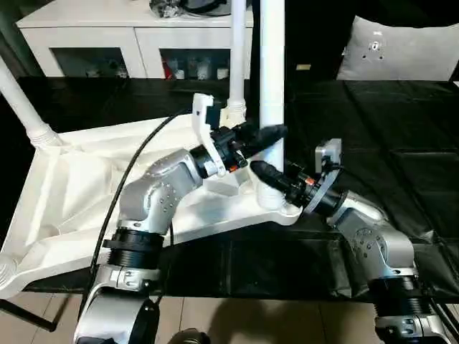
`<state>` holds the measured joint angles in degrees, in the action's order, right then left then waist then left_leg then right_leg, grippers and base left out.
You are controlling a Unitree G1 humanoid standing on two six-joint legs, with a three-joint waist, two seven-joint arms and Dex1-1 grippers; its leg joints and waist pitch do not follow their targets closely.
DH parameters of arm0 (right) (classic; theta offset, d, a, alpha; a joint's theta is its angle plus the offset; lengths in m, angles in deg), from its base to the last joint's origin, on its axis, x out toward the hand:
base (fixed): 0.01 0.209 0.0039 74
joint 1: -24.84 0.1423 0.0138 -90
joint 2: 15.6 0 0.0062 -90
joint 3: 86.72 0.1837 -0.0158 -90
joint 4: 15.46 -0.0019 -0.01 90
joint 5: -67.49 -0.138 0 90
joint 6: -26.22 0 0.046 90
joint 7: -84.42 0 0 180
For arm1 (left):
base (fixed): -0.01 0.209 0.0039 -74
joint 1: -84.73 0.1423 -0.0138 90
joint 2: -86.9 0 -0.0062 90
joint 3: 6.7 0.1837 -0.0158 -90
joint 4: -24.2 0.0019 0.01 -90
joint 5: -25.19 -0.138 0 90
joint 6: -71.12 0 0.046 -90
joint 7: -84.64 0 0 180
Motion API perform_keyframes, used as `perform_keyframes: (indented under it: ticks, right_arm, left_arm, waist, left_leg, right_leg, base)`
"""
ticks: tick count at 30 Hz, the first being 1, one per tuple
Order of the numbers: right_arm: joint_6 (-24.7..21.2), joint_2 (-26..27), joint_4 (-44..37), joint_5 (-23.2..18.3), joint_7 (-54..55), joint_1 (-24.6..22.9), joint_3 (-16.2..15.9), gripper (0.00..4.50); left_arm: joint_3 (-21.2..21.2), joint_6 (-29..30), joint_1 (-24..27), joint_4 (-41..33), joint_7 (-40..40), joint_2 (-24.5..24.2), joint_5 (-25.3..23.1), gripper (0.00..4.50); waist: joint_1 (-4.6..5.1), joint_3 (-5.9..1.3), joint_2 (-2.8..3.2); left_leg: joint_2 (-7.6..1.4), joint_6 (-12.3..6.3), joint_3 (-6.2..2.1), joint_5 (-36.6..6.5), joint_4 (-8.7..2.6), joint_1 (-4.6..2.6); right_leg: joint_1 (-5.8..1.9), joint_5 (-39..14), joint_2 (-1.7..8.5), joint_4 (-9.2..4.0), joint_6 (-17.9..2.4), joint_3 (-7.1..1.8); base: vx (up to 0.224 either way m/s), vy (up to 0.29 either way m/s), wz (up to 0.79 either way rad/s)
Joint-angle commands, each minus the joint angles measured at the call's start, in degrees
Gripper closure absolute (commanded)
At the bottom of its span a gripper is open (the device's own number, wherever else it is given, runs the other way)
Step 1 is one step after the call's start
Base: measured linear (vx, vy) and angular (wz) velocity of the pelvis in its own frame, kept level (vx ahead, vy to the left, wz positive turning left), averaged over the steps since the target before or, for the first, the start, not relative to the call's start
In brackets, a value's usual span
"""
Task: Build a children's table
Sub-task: Insert table leg to table base
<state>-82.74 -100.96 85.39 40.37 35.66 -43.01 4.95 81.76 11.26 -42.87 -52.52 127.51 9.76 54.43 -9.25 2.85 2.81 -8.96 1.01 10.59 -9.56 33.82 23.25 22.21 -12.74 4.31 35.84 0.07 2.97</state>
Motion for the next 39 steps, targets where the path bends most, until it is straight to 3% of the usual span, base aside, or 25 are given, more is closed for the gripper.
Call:
perform_keyframes:
  ticks: [1,5,6,10,19,25,36,37,39]
  right_arm:
    - [1.1,0.0,-1.6,0.4,-0.4,-0.4,-0.5,2.62]
    - [1.5,-0.1,-1.4,0.4,0.0,-0.6,-0.6,2.62]
    - [1.5,-0.1,-1.4,0.4,0.0,-0.7,-0.7,2.62]
    - [1.8,-0.3,-1.1,1.2,-0.6,-0.9,-1.3,2.62]
    - [2.4,-0.6,-0.6,1.9,-0.6,-0.9,-1.9,2.62]
    - [2.8,-0.6,-0.3,2.1,-0.4,-0.8,-2.2,2.62]
    - [1.1,-0.6,0.8,2.4,0.7,-0.5,-2.0,2.62]
    - [1.0,-0.7,0.9,2.3,0.6,-0.4,-1.9,2.06]
    - [1.7,-0.8,1.2,2.7,0.7,-0.4,-1.9,1.92]
  left_arm:
    - [0.3,-0.7,0.6,-0.6,-0.8,0.1,-1.1,1.3]
    - [-1.6,-0.2,0.8,-1.4,-1.2,1.3,1.7,1.23]
    - [-1.7,-0.2,0.8,-1.7,-1.3,1.4,2.0,1.56]
    - [-1.6,-0.6,1.0,-2.2,-1.3,1.7,2.4,1.64]
    - [-1.4,-1.4,1.4,-2.2,-1.1,2.1,2.7,2.53]
    - [-1.4,-1.6,1.6,-2.3,-1.5,2.4,2.5,2.64]
    - [-1.6,-2.5,1.4,-1.2,-4.4,3.0,1.0,2.65]
    - [-1.5,-2.7,1.3,-1.2,-4.5,3.0,0.9,2.65]
    - [-1.4,-2.9,1.4,-1.1,-4.7,2.9,0.7,2.65]
  waist:
    - [-0.09,-4.03,-0.31]
    - [-0.18,-4.09,-0.18]
    - [-0.26,-4.13,-0.23]
    - [-0.31,-4.06,-0.02]
    - [-0.28,-4.09,0.0]
    - [-0.26,-4.07,-0.25]
    - [-0.31,-4.16,0.21]
    - [-0.26,-4.12,0.14]
    - [-0.27,-4.12,0.19]
  left_leg:
    - [-4.34,-3.02,-2.06,-8.5,-3.52,-1.57]
    - [-4.35,-2.53,-2.06,-8.7,-3.48,-1.58]
    - [-4.33,-2.65,-2.1,-8.5,-3.46,-1.58]
    - [-4.34,-2.68,-2.11,-9.3,-3.49,-1.6]
    - [-4.35,-2.58,-2.18,-9.3,-3.51,-1.61]
    - [-4.35,-2.91,-2.13,-9.0,-3.47,-1.57]
    - [-4.36,-2.75,-2.22,-9.1,-3.42,-1.62]
    - [-4.34,-2.78,-2.2,-9.3,-3.44,-1.62]
    - [-4.37,-2.46,-2.26,-9.7,-3.47,-1.61]
  right_leg:
    - [-2.35,-2.0,4.96,-4.13,-12.9,-2.45]
    - [-2.42,-0.6,5.01,-3.96,-13.4,-2.41]
    - [-2.43,0.0,4.97,-3.88,-13.6,-2.39]
    - [-2.39,-0.3,4.91,-3.96,-13.5,-2.4]
    - [-2.47,-0.1,4.9,-3.93,-13.2,-2.4]
    - [-2.48,-0.1,4.91,-3.94,-13.3,-2.39]
    - [-2.49,0.7,4.87,-3.85,-13.4,-2.35]
    - [-2.5,0.5,4.84,-3.9,-13.4,-2.36]
    - [-2.53,0.0,4.91,-3.89,-13.2,-2.36]
  base:
    - [0.0,0.0,0.0]
    - [0.0,0.0,0.0]
    - [0.0,0.0,0.0]
    - [0.0,0.0,0.0]
    - [0.0,0.0,0.0]
    - [0.0,0.0,0.0]
    - [0.0,0.0,0.0]
    - [0.0,0.0,0.0]
    - [0.0,0.0,0.0]
